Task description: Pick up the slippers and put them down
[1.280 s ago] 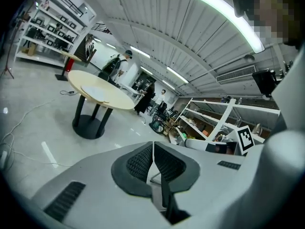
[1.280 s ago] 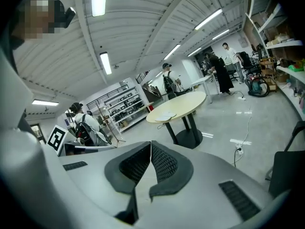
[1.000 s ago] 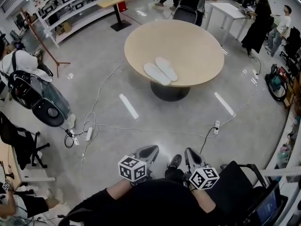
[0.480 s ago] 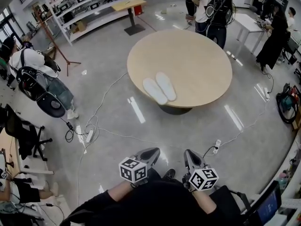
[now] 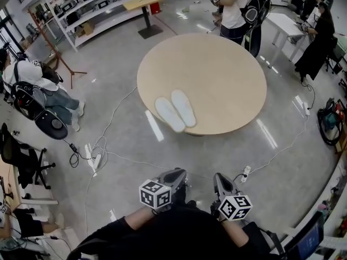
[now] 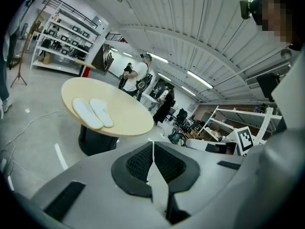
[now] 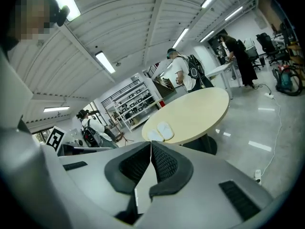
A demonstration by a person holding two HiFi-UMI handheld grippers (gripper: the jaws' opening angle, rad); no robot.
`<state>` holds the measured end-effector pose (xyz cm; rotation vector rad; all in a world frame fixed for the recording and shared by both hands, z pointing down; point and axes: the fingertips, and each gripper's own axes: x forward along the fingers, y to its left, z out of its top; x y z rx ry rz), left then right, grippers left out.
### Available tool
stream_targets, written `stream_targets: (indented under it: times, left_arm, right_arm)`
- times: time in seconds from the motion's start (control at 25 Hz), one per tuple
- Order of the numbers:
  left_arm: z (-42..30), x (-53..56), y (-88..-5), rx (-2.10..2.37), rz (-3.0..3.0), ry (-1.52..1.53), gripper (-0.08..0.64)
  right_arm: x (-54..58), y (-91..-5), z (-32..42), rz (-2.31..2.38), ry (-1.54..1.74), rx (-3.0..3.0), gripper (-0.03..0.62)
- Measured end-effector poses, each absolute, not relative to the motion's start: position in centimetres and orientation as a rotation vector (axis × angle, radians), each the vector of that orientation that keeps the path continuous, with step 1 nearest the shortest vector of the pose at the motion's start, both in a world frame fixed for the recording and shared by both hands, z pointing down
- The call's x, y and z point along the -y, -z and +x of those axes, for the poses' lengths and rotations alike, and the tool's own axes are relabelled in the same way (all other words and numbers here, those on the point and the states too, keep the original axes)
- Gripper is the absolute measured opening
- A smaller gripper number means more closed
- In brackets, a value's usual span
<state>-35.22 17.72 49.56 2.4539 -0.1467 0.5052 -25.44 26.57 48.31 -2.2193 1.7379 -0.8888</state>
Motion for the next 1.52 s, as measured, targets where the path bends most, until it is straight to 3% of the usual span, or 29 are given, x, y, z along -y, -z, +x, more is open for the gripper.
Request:
stream_targets:
  times: [0.44,1.12,1.52]
  left_arm:
    - [-26.1,-5.1,-49.1,0.106,2.442,-0.463,0.025]
    - [-26.0,10.4,-51.8,0.378,2.301,-0.402,0.026]
    - [-21.0,17.0,-52.5,0.668,2.208,-0.361,0.026]
  right_arm:
    - [-14.2,-47.8,-16.9,-2.275,0.900,-1.746,0.015]
    - [4.0,-50.1,-15.5,-2.107,1.062,-2.050,0.015]
    - [14.0,-51.5,-9.2,-1.860,1.146,-2.302,0.017]
